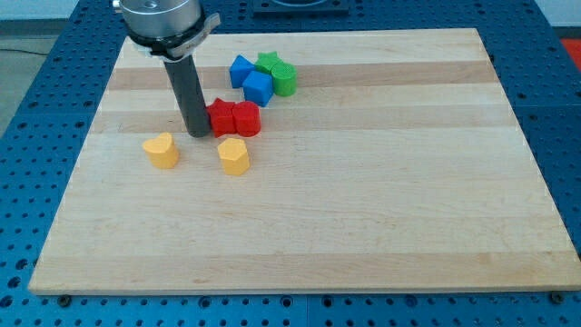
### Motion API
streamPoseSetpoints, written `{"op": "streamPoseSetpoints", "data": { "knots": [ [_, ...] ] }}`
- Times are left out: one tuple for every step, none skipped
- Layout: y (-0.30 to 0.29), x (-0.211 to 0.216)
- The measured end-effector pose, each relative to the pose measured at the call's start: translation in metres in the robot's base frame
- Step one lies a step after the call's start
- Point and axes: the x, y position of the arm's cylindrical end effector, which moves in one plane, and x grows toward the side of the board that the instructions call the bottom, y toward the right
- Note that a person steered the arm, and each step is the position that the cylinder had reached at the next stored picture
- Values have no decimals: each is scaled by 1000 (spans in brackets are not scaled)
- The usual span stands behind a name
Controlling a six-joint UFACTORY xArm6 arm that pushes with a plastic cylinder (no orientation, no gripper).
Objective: Make yellow blocks together
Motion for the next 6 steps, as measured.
{"op": "streamPoseSetpoints", "data": {
  "knots": [
    [-72,0],
    [-96,12],
    [-68,20],
    [-68,31],
    [-38,37],
    [12,38]
  ]
}}
